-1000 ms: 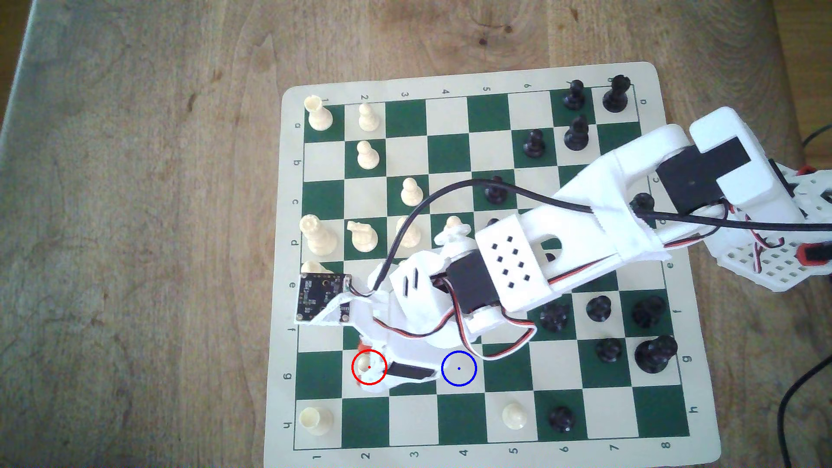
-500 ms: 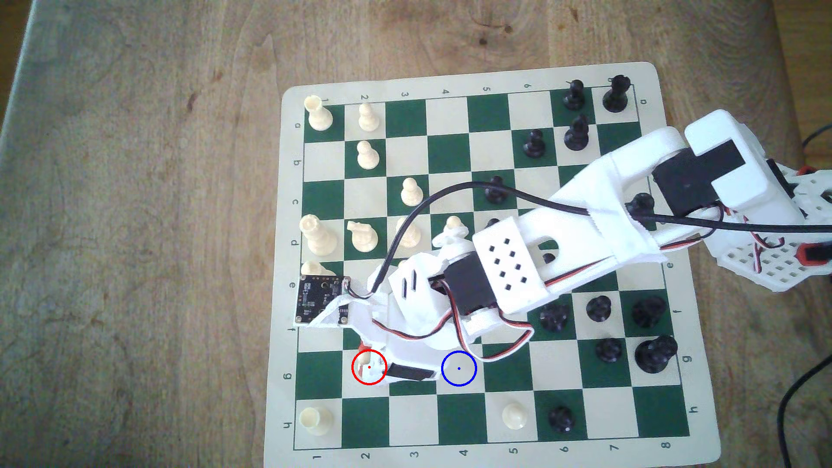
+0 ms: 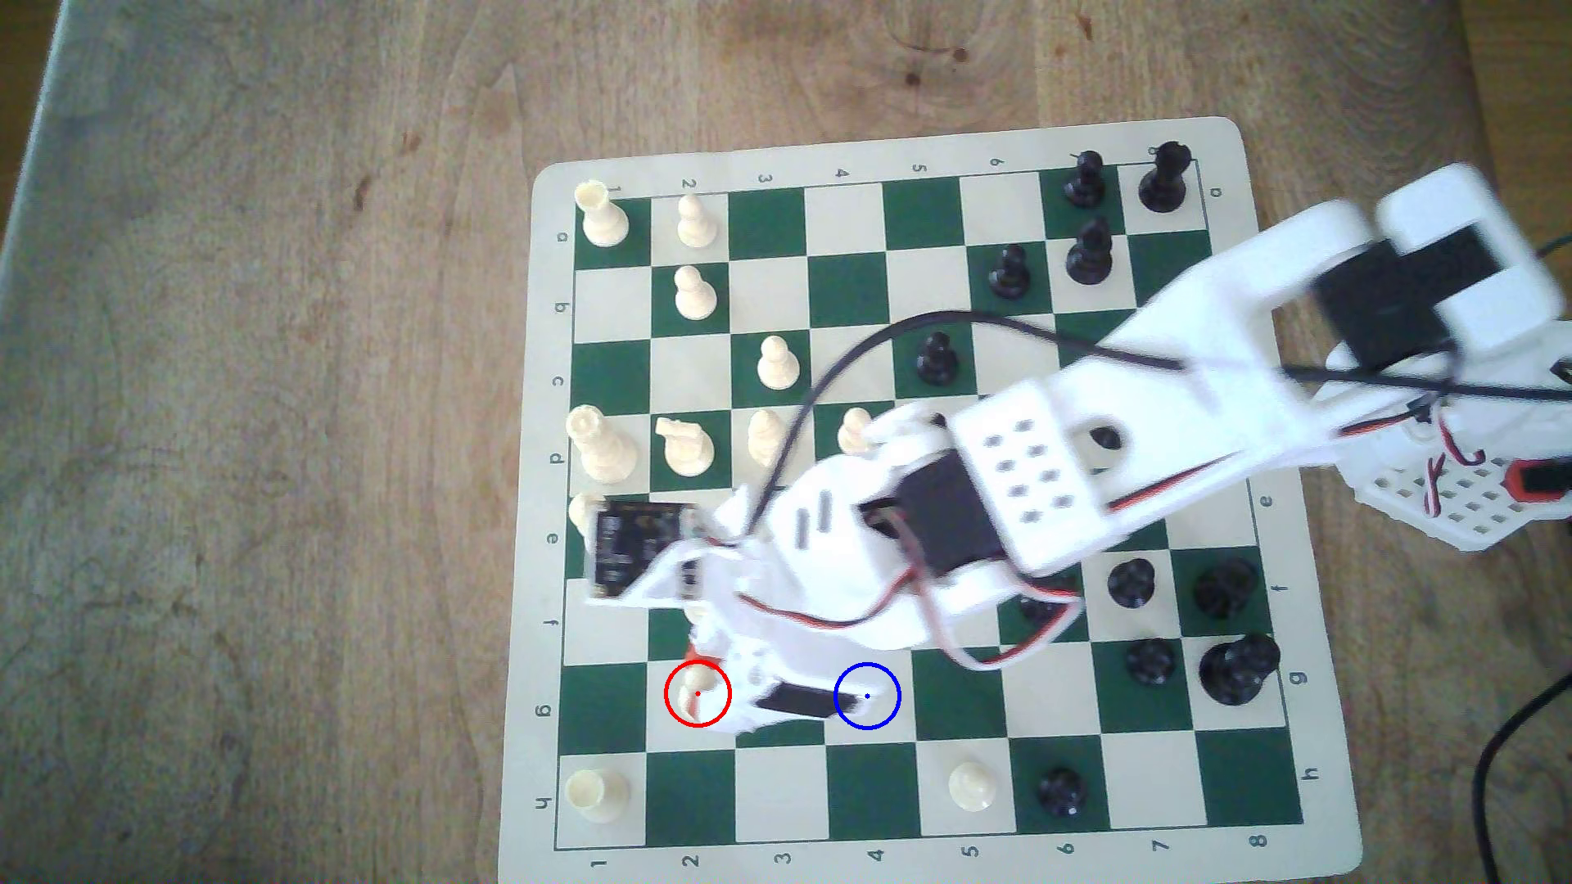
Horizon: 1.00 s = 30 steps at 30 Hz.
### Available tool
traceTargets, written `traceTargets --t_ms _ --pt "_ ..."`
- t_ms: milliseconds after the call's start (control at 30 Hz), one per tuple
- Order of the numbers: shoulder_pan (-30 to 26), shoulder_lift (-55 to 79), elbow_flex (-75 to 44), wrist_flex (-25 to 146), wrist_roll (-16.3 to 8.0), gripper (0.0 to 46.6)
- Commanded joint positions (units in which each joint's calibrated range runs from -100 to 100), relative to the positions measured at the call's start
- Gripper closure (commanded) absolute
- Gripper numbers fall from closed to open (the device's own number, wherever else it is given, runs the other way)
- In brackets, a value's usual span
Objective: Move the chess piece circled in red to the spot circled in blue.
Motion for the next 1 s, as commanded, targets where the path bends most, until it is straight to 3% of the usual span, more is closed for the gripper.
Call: traceTargets --t_ms 0,367,967 --pt "-1.2 -15.8 7.6 -3.3 1.3 46.4" --pt "-3.4 -20.7 24.2 -10.0 3.0 46.3" --pt "-3.7 -22.9 31.0 -9.8 3.9 46.0"
